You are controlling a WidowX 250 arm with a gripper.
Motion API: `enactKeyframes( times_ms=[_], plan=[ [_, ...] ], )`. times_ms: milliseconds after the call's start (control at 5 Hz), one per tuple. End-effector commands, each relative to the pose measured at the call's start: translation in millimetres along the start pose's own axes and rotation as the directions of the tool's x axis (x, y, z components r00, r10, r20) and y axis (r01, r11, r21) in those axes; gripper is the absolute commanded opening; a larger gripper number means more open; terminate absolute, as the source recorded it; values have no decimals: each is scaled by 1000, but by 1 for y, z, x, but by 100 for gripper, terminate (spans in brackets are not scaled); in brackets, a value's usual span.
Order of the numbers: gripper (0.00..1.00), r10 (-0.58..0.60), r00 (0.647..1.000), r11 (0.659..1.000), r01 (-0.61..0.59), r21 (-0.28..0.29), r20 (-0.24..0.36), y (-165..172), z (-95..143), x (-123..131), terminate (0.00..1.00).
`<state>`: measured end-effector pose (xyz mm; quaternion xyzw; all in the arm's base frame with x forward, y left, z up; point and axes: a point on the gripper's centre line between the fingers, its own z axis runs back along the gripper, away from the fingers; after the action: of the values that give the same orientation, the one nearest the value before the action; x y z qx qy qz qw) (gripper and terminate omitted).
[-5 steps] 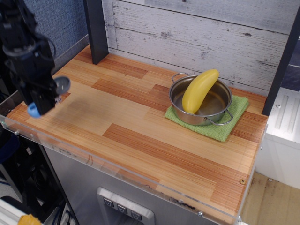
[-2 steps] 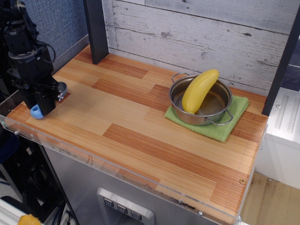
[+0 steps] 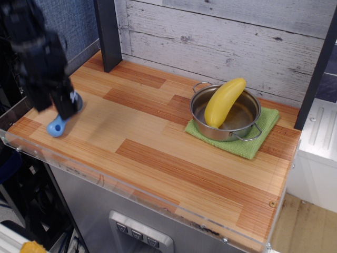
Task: Move the spoon all the way to the left.
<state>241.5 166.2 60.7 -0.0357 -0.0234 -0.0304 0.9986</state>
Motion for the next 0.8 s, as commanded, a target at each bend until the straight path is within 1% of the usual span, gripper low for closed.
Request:
enactKeyframes(
  times_ms=[0,200,600],
  plan=[
    [100,-74,990,997,69,45,123,-39,83,8,0],
    [100,-109,988,993,103,63,105,-43,88,9,0],
    [100,-109,988,993,103,63,105,-43,88,9,0]
  ],
)
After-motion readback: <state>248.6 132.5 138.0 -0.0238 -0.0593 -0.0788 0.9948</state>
